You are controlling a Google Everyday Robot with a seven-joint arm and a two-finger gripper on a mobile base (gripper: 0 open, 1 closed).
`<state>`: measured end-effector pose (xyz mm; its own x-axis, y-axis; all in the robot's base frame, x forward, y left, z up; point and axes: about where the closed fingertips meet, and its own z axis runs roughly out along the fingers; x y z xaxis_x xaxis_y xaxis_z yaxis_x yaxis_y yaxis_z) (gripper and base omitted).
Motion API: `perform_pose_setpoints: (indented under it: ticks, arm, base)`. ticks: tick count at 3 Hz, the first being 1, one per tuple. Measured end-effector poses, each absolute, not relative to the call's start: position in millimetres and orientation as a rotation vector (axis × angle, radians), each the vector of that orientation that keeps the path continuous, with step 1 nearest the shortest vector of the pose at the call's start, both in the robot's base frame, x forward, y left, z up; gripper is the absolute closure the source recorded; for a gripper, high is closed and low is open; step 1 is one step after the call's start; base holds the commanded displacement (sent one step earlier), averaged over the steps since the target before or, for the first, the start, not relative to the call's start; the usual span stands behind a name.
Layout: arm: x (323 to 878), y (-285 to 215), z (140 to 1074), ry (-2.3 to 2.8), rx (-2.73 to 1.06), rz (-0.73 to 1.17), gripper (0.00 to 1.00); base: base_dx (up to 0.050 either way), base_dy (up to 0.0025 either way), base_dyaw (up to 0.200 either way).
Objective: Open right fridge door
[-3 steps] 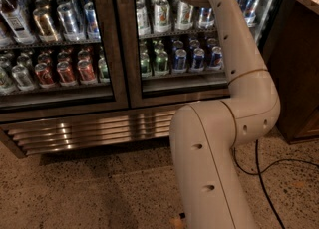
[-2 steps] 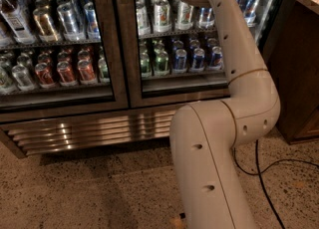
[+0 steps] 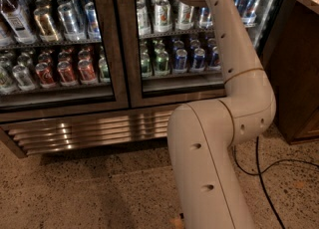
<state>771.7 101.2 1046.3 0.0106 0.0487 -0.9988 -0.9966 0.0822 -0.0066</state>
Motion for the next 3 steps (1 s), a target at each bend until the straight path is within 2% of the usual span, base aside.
perform_pose_setpoints:
  ticks: [3]
  arm:
    - [757.6,106.6,1050.1,1.133,-1.139,1.234,0.00]
  base:
    - [0.000,0.00000,0.000]
